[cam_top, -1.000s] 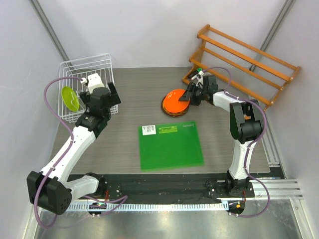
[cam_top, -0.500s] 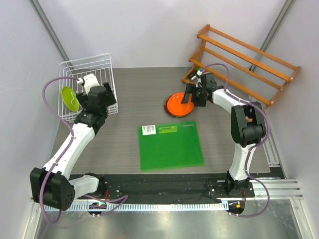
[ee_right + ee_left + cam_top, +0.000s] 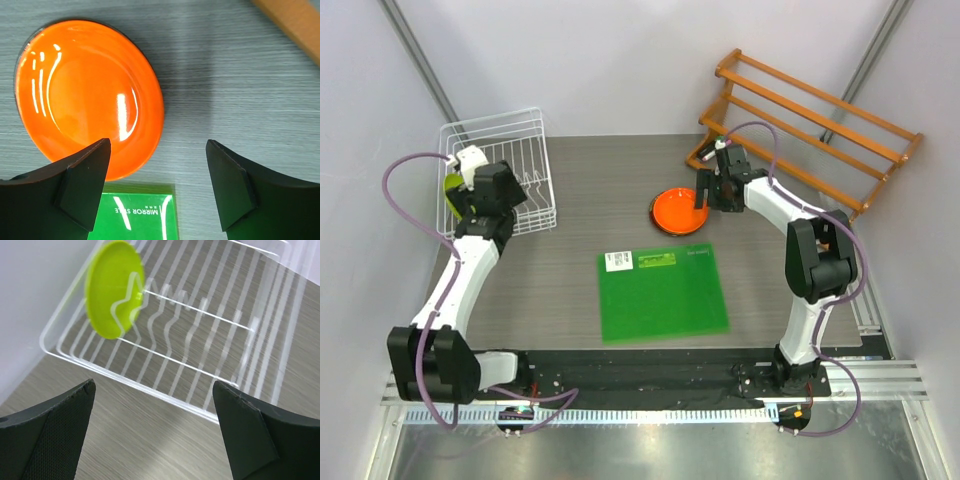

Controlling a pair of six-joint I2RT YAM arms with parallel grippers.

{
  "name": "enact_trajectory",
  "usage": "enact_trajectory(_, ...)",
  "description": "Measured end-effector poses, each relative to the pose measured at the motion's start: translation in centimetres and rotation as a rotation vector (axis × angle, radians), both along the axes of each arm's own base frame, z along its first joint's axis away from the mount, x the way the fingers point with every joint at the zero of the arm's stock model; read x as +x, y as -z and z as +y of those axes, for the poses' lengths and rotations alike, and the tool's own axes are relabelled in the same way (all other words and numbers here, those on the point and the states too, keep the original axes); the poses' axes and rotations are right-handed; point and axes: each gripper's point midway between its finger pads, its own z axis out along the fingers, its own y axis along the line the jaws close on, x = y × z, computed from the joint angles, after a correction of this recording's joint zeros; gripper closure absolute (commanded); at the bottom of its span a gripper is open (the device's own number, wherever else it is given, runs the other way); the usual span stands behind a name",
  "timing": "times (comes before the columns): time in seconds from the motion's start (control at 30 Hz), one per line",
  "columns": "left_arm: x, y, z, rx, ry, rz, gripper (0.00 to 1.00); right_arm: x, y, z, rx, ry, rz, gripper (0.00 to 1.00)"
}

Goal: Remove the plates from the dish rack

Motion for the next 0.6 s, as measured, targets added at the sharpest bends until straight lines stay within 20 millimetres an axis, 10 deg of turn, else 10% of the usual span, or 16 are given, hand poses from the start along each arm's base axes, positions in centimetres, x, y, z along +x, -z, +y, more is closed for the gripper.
enact_trajectory(0.27, 0.6, 3.0, 6.9, 0.008, -0.186, 0.053, 0.0, 0.3, -2.8, 0.0, 0.017, 0.001, -0.07, 0.17)
enact_trajectory(0.6, 4.6, 5.9, 10.6, -0.014, -0.222, 0.09, 0.03, 0.2, -2.4, 1.1, 0.059, -0.041, -0.059, 0.21)
